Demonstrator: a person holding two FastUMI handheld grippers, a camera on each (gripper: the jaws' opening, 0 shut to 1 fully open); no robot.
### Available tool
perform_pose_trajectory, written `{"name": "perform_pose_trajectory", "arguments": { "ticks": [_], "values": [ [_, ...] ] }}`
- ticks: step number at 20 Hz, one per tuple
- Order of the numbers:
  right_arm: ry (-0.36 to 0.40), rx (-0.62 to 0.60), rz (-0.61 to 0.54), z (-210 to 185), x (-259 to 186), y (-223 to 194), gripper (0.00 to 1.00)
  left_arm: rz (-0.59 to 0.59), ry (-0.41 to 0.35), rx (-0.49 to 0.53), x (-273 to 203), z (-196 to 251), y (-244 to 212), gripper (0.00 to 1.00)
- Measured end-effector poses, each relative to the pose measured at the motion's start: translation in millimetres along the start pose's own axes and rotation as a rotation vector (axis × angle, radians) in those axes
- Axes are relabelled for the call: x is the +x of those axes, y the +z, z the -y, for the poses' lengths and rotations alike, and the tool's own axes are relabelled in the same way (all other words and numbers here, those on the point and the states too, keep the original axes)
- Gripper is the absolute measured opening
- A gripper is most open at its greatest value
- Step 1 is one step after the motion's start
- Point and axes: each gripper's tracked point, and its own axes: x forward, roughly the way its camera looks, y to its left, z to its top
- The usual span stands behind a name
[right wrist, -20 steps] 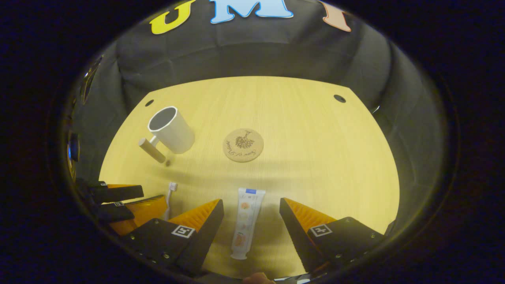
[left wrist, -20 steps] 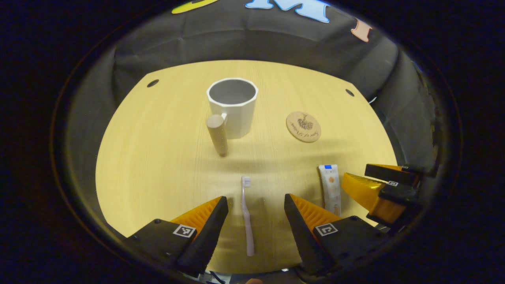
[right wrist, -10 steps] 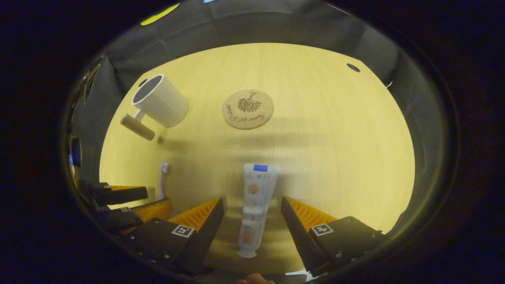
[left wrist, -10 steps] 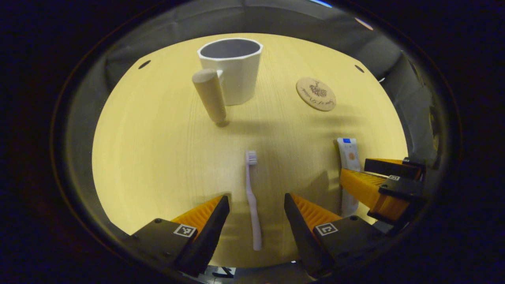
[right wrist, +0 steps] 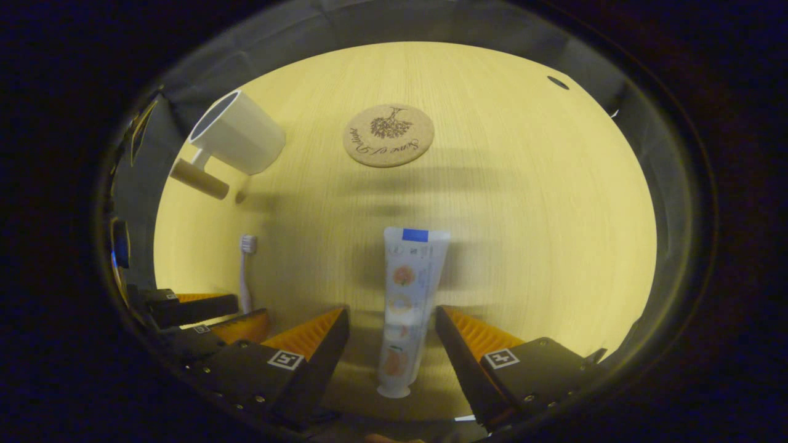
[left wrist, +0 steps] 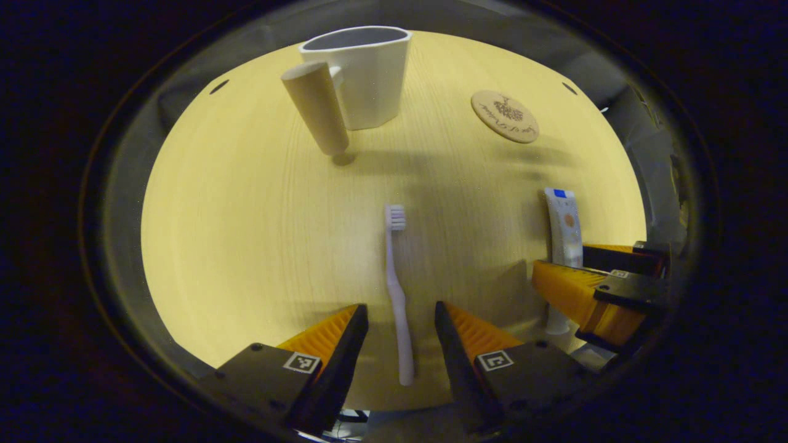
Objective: Put the toothbrush and toothpaste on the desktop into the cup, then pick up the cup and place it on the coaster on the desktop.
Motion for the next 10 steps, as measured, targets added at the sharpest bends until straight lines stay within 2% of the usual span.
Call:
{"name": "perform_pose_trajectory", "arguments": {
  "ticks": [1,3,4,5,6,7,8,10],
  "values": [
    [0.001,0.004,-0.002,-0.1,-0.5,-1.0,0.9,-0.004,0.018,0.002,-0.1,-3.3,0.3,0.68],
    [-0.014,0.006,-0.005,3.4,0.7,-0.7,0.88,-0.001,0.037,0.009,-0.1,-6.4,0.5,0.62],
    [-0.019,0.006,-0.006,4.9,0.1,-0.8,0.78,-0.003,0.04,0.008,-0.5,-6.0,-0.4,0.49],
    [-0.035,0.004,-0.006,9.5,1.0,-1.0,0.71,0.0,0.042,0.016,-0.1,-6.6,-0.2,0.53],
    [-0.043,0.006,-0.006,11.8,0.9,-1.2,0.6,0.011,0.04,-0.022,0.0,-3.3,0.8,0.4],
    [-0.04,0.003,-0.01,11.9,0.8,-2.0,0.55,0.011,0.039,-0.011,-1.1,-3.0,0.6,0.27],
    [-0.043,0.007,-0.019,15.0,-2.3,-1.9,0.55,0.014,0.044,-0.005,-2.0,-2.9,1.2,0.29],
    [-0.033,0.026,-0.022,13.9,0.6,-3.9,0.39,0.027,0.04,-0.012,-0.6,-2.2,2.9,0.22]
  ]
}}
